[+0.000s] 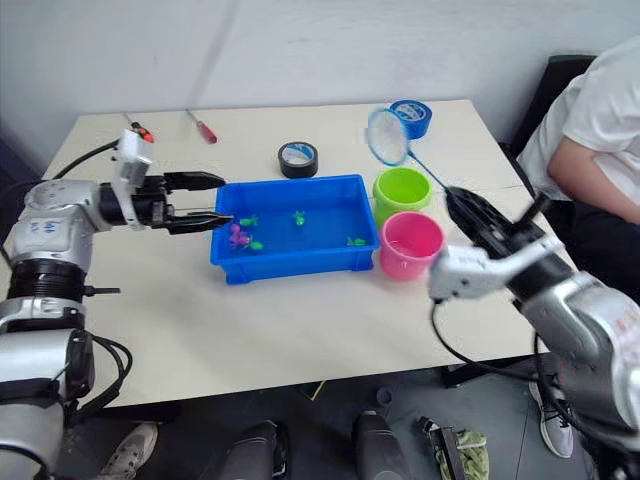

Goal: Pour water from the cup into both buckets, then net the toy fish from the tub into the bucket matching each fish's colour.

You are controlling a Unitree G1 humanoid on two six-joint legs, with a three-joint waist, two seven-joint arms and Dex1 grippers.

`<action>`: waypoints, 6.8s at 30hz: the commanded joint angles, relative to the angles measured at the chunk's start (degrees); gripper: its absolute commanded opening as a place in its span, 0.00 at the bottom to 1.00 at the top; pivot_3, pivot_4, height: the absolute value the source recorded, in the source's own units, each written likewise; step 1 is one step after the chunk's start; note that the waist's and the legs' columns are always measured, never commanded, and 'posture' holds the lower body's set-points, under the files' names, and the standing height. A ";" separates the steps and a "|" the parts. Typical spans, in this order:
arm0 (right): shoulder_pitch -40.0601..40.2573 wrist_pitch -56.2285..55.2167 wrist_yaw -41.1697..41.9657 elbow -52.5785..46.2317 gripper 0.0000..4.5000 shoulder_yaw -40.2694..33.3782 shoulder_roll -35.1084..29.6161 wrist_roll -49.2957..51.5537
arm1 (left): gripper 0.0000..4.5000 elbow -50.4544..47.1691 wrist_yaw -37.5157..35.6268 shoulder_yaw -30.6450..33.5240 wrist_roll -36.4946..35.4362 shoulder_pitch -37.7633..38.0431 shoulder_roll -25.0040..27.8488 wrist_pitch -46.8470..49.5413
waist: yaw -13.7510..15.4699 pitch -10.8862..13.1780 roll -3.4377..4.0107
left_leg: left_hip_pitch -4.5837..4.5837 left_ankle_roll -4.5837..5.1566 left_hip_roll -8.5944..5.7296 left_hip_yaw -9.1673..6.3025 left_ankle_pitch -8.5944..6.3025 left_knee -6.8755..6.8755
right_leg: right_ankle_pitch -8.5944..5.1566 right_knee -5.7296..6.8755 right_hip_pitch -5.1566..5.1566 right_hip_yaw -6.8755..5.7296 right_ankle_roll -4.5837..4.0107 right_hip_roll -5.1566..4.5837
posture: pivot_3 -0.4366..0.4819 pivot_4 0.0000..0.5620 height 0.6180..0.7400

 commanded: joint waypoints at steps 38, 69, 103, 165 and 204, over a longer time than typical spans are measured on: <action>-32.83 52.11 7.98 25.74 0.00 25.61 23.01 34.89 | 0.99 -29.25 23.16 10.59 -5.28 26.97 8.36 18.25 | -0.27 -0.02 -0.03 | -0.26 0.03 0.01 0.10 -0.03 -0.06 | -0.06 0.11 -0.36 -0.09 -0.12 -0.15 | 0.48 0.27 0.92; -37.01 45.17 6.48 37.92 0.00 29.13 28.07 29.26 | 0.99 -34.67 25.21 13.80 -7.54 31.58 9.57 20.97 | -1.54 -0.02 -0.03 | -0.27 0.04 0.02 0.10 -0.05 -0.17 | -0.06 -0.02 -0.36 -0.10 -0.12 -0.21 | 0.48 0.27 0.92; -32.12 54.35 5.72 22.74 0.00 16.71 21.66 39.65 | 0.99 -32.06 20.00 12.13 -8.63 28.20 8.75 17.36 | -1.51 -0.02 -0.03 | -0.28 0.05 -0.03 0.12 -0.07 -0.44 | -0.06 -0.26 -0.38 -0.13 -0.12 -0.32 | 0.48 0.27 0.92; 30.50 -15.83 -15.03 9.21 0.00 -15.86 -17.18 -11.04 | 0.99 -10.21 -1.46 -3.46 -3.66 5.08 -1.96 0.37 | 0.35 0.01 0.02 | -0.26 0.13 -0.13 0.15 -0.11 -0.15 | 0.00 -0.42 -0.17 0.00 0.01 -0.17 | 0.48 0.27 0.92; 32.00 -20.59 -25.34 4.19 0.00 -12.74 -7.07 -41.30 | 0.99 -11.85 -0.78 -3.19 -3.76 5.52 -2.06 1.04 | 0.30 0.00 0.02 | -0.19 0.05 -0.13 0.14 -0.06 -0.01 | 0.00 -0.19 -0.12 0.00 0.00 -0.16 | 0.48 0.27 0.92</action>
